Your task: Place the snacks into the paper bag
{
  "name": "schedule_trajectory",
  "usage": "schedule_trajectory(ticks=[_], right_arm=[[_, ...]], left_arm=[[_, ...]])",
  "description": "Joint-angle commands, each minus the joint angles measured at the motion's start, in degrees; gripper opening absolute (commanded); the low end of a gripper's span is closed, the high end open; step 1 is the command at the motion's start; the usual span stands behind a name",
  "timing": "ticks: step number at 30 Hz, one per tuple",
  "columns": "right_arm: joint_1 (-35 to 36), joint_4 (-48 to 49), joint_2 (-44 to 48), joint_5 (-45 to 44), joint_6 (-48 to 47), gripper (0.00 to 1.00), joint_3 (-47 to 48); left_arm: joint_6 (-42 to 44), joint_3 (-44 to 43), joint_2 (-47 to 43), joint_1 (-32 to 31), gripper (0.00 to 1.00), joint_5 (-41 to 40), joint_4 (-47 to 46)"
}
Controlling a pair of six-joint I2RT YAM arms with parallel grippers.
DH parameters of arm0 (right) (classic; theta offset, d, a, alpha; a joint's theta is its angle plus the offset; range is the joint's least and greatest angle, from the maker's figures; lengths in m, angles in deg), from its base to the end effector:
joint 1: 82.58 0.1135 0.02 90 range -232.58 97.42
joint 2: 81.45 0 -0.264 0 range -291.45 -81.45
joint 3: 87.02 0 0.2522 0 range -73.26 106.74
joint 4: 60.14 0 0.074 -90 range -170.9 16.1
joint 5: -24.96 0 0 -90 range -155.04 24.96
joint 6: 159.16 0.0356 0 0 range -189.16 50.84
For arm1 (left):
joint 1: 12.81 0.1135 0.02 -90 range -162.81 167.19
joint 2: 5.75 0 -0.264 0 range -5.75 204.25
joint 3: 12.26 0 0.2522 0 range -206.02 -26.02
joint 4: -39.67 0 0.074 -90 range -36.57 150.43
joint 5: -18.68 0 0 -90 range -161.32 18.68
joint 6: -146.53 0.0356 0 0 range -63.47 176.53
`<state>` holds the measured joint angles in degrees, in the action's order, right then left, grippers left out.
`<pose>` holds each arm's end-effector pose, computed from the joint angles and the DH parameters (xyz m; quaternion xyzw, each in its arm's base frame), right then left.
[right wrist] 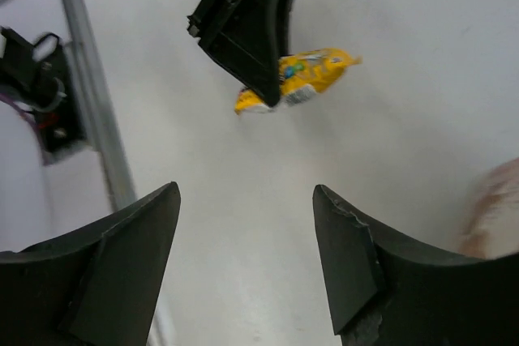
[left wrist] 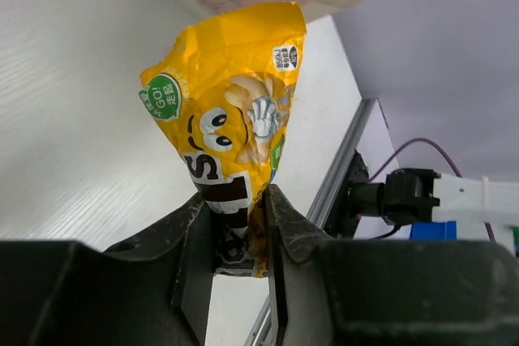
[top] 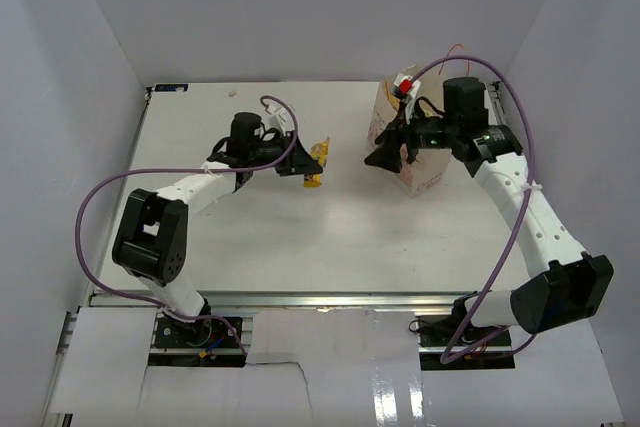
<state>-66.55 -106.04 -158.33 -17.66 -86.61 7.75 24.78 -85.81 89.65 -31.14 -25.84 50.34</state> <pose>0.2683 0.1043 0.4020 -0.4242 0.6921 0.3385 0.4758 0.3360 -0.1381 0.2293 0.0901 0.8248 -0.4948 0.2583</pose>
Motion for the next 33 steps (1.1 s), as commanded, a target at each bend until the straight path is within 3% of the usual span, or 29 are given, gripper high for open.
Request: schedule_trajectory(ticks=[1, 6, 13, 21, 24, 25, 29, 30, 32, 33], right_arm=[[4.3, 7.8, -0.2, -5.5, 19.6, 0.73, -3.9], [6.9, 12.7, -0.9, -17.4, 36.7, 0.81, -7.6], [7.0, 17.0, -2.2, -18.4, 50.0, 0.81, -9.5], [7.6, 18.0, -3.6, -19.5, 54.4, 0.69, -11.6], [8.4, 19.3, -3.3, -18.6, 55.0, 0.58, -12.6], [8.4, 19.9, -3.0, -17.5, 55.2, 0.51, -13.1], [8.4, 21.9, -2.2, -15.4, 54.4, 0.29, -12.9], [8.3, 22.4, -1.9, -14.9, 53.9, 0.27, -12.6], [8.1, 23.6, -1.1, -13.8, 51.9, 0.21, -11.8], [7.5, 23.9, -0.8, -13.4, 50.6, 0.20, -10.4]], left_arm=[[0.3, -5.3, -1.4, -5.2, 0.37, 3.4, -6.6], [-0.2, -6.5, -3.5, -11.1, 0.37, 0.0, -7.4], [-0.6, -4.1, -6.8, -14.7, 0.38, -1.9, -8.2], [-2.0, -2.3, -9.8, -15.9, 0.38, -2.8, -10.4], [-2.4, -2.4, -10.2, -15.9, 0.39, -2.9, -10.8], [-2.5, -2.5, -10.2, -15.9, 0.39, -2.9, -11.1], [-3.5, -2.8, -10.5, -16.0, 0.50, -2.7, -11.6], [-3.5, -2.9, -11.1, -16.0, 0.59, -2.8, -11.7], [-2.8, -2.4, -12.2, -16.0, 0.68, -3.0, -11.8], [-1.7, -2.1, -12.9, -16.0, 0.83, -3.3, -11.9]])
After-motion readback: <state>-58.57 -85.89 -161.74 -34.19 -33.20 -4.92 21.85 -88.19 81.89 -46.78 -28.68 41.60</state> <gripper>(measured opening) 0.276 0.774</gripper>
